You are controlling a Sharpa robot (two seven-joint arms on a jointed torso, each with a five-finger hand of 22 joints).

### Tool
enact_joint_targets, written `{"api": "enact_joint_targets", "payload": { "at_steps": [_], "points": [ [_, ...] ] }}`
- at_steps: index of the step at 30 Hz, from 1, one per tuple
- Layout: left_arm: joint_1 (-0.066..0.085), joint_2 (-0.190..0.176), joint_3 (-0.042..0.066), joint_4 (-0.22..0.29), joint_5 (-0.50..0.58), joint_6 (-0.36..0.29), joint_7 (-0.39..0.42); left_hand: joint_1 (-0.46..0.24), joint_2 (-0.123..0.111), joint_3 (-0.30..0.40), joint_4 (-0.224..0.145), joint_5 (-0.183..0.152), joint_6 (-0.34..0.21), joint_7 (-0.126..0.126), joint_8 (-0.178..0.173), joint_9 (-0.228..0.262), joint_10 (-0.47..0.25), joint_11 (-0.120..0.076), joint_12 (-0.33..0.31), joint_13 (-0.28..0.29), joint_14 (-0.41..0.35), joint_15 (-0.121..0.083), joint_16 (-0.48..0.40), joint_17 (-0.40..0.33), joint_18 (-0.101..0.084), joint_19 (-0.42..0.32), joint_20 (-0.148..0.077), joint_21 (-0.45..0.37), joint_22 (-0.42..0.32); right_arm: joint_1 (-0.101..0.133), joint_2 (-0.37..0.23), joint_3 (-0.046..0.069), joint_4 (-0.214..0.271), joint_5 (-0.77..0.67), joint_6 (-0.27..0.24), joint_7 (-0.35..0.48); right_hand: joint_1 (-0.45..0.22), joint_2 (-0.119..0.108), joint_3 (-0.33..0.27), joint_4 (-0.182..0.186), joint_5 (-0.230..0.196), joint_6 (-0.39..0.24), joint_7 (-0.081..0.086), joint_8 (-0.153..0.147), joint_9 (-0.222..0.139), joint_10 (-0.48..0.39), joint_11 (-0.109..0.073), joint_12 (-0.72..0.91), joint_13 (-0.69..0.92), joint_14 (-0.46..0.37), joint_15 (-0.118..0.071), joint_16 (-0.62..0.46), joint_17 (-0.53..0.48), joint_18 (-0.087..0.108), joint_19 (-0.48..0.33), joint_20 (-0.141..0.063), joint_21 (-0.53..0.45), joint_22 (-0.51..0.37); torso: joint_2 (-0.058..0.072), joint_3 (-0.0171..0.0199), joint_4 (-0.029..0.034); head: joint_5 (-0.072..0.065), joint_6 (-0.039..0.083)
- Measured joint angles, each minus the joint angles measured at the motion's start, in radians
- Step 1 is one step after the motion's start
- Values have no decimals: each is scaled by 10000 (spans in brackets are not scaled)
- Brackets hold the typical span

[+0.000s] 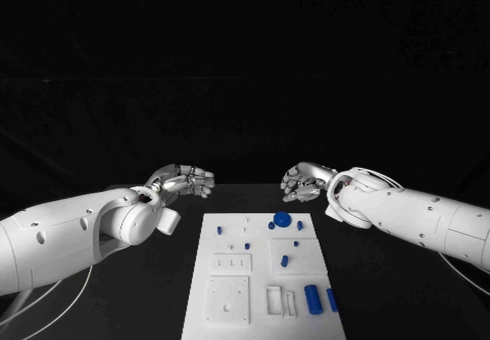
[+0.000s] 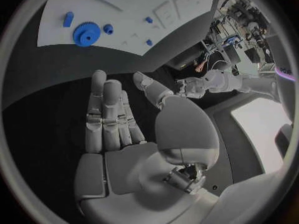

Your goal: Assemble the parts on the task board

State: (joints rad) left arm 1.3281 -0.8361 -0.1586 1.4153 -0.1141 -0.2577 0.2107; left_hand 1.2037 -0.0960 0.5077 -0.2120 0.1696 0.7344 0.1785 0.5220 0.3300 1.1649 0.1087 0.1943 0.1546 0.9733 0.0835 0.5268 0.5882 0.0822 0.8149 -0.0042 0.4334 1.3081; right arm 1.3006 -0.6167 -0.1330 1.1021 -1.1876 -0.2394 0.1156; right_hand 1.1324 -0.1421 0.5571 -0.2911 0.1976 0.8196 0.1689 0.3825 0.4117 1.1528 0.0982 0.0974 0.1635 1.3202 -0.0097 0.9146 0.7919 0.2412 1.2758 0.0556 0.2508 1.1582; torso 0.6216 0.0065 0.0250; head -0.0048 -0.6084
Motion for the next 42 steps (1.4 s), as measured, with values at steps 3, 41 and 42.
{"api": "enact_joint_targets", "payload": {
  "at_steps": [3, 41, 42],
  "points": [
    [7, -37, 1, 108, -13, 41, 0, -41, -25, 0, 0, 0, 0, 0, -4, 0, 0, 0, -55, 0, 0, 0, 0, -1, -48, 35, -34, 39, 0, 0, -10, 0, 16, -189, 1, 5, 49, -64, 33, 34, 0, -120, 39, -166, -13, -430, 222, -280, -66, -1009, 192, 121, 169, 11, -690, 167, -353, 31, 124, 3, 47, -37, 62],
    [71, -24, 4, 142, -34, 282, -123, -252, -68, 55, -55, -1, -1, 0, -157, 3, 69, -1, -173, 26, -4, -3, 34, -4, -204, 0, -69, 39, -5, 5, -201, 11, 724, -765, 89, -412, 788, -721, 1517, 15, -228, -259, 65, -449, 299, 133, -373, 3599, 3185, -1114, -378, -119, 146, -1290, 720, -1866, 8003, 1499, 792, -35, 281, -158, 170],
    [73, -27, 4, 157, -35, 287, -127, -267, -82, 55, -55, -1, -1, 0, -157, 3, 69, 0, -173, 25, -3, -3, 33, -4, -204, 0, -69, 39, -5, 5, -174, 12, 714, -866, 82, -437, 721, -697, 1352, 8, -102, -163, -30, -386, 340, 275, -452, 3805, 3388, -942, -457, -84, 171, -1295, 816, -1957, 8113, 1499, 802, -36, 286, -154, 167]
  ]
}}
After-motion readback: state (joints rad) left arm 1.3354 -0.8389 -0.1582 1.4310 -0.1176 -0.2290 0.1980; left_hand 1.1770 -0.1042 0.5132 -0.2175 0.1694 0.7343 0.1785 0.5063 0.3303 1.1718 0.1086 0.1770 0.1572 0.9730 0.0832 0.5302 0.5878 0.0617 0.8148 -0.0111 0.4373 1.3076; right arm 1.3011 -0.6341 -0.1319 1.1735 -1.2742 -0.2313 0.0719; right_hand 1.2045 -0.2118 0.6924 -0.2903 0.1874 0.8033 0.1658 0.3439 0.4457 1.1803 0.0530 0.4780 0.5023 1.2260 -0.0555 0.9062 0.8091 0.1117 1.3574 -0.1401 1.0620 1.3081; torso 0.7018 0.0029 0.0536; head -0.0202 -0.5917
